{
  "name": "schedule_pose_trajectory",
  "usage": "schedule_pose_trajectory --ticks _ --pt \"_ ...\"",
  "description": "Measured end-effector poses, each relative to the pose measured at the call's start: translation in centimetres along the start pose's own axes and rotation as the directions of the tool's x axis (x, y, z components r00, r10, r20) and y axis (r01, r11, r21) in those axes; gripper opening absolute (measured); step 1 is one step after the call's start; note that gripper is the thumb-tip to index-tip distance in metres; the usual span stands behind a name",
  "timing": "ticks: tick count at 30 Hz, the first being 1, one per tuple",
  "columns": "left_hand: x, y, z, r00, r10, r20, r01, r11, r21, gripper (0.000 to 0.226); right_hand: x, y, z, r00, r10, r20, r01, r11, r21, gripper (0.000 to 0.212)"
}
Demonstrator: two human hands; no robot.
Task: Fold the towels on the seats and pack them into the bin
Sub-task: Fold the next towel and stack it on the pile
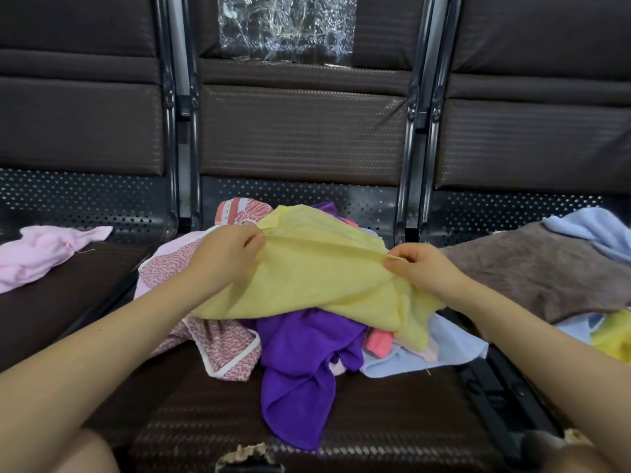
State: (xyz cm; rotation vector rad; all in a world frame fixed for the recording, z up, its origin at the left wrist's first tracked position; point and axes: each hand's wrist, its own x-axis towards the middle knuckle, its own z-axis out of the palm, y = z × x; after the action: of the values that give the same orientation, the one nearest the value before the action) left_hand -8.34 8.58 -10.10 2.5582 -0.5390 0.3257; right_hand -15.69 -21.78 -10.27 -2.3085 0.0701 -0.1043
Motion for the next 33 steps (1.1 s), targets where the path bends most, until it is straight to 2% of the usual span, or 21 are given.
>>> schedule_pose_trajectory --ticks 4,5,7,9,12,15,16,18,20,22,24,27,30,32,33 --pt "0.2 -0.5 1.1 0.987 -0.156 0.044 0.155 0.988 0.026 0.027 0.6 0.9 0.9 0.987 0.082 -0.137 -0.100 0.986 -0.133 0.012" --pt "0.0 -0.4 1.4 0.977 -0.194 0.084 0.193 0.981 0.019 0.025 0.5 1.0 1.0 0.976 0.153 -0.154 -0.168 0.982 -0.090 0.012" --pt "-0.5 -0.1 1.6 0.969 -0.209 0.135 0.213 0.977 -0.017 0.023 0.4 1.0 1.2 0.940 0.327 -0.098 -0.311 0.939 0.147 0.013" --pt "-0.7 -0.1 1.4 0.978 -0.185 0.099 0.193 0.978 -0.074 0.027 0.2 0.7 1.2 0.909 0.417 -0.018 -0.382 0.848 0.366 0.014" --pt "-1.1 0.6 0.2 0.989 -0.151 -0.011 0.147 0.977 -0.154 0.024 -0.1 0.0 0.8 0.909 0.415 0.044 -0.375 0.766 0.523 0.020" --pt "-1.8 1.9 -0.6 0.993 -0.074 -0.096 0.053 0.977 -0.209 0.025 -0.5 -0.5 0.7 0.915 0.386 0.118 -0.382 0.733 0.563 0.003" --pt "-2.0 2.2 -0.9 0.990 -0.056 -0.127 0.023 0.967 -0.252 0.025 -0.7 -0.6 0.7 0.916 0.377 0.135 -0.383 0.726 0.571 0.015" --pt "-2.8 2.7 -1.9 0.986 -0.050 -0.159 -0.013 0.929 -0.369 0.024 -1.8 -0.9 0.4 0.930 0.336 0.151 -0.364 0.776 0.515 0.026" --pt "-3.9 2.5 -2.7 0.994 -0.038 -0.103 -0.016 0.878 -0.478 0.020 -3.5 -1.4 -0.2 0.952 0.267 0.151 -0.299 0.917 0.265 0.019" --pt "-5.6 1.8 -2.9 0.999 -0.005 0.054 0.033 0.843 -0.537 0.020 -5.3 -1.4 -0.8 0.959 0.185 0.214 -0.173 0.982 -0.075 0.023" --pt "-7.2 0.7 -2.8 0.975 0.068 0.210 0.050 0.858 -0.511 0.035 -6.6 -0.8 -1.0 0.931 0.131 0.340 -0.050 0.970 -0.236 0.035" --pt "-10.1 0.2 -2.6 0.889 0.200 0.412 -0.013 0.911 -0.413 0.031 -8.8 -0.5 -1.3 0.876 0.131 0.464 0.008 0.958 -0.286 0.036" --pt "-12.2 0.6 -2.7 0.808 0.248 0.534 -0.009 0.912 -0.410 0.027 -10.4 -0.4 -1.4 0.817 0.155 0.555 0.022 0.954 -0.298 0.035" --pt "-12.9 0.6 -2.9 0.807 0.248 0.536 -0.029 0.923 -0.384 0.029 -10.9 -0.5 -1.3 0.808 0.122 0.577 0.067 0.953 -0.296 0.042" --pt "-13.0 0.7 -3.2 0.821 0.237 0.520 -0.032 0.928 -0.372 0.029 -11.0 -0.7 -1.4 0.827 0.072 0.558 0.097 0.959 -0.268 0.051"
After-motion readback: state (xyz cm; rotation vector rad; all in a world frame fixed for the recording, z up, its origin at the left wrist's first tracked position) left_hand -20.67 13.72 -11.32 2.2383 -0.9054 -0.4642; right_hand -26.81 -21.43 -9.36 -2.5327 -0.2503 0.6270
